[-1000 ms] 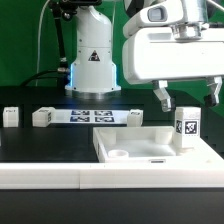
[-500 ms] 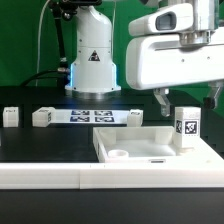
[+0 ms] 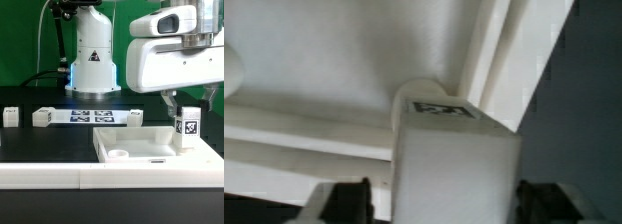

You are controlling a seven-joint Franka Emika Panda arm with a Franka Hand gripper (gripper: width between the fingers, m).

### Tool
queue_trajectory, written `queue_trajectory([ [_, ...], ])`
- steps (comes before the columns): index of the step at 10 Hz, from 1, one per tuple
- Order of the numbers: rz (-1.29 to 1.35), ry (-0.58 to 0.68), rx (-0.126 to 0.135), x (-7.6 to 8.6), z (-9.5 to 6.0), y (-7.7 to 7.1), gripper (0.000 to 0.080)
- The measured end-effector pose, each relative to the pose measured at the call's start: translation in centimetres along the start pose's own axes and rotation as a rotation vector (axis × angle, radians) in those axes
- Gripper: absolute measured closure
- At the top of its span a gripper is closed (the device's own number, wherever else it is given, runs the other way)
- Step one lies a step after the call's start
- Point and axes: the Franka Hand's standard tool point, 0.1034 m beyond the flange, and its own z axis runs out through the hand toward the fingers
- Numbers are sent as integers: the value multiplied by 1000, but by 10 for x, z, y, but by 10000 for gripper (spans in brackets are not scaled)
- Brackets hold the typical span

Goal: Assemble one leg

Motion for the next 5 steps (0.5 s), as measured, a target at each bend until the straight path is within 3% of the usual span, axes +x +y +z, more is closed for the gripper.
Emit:
queue_trajectory([
  [1,0,0,0,0,0,0,513],
  [5,33,1,1,0,0,0,509],
])
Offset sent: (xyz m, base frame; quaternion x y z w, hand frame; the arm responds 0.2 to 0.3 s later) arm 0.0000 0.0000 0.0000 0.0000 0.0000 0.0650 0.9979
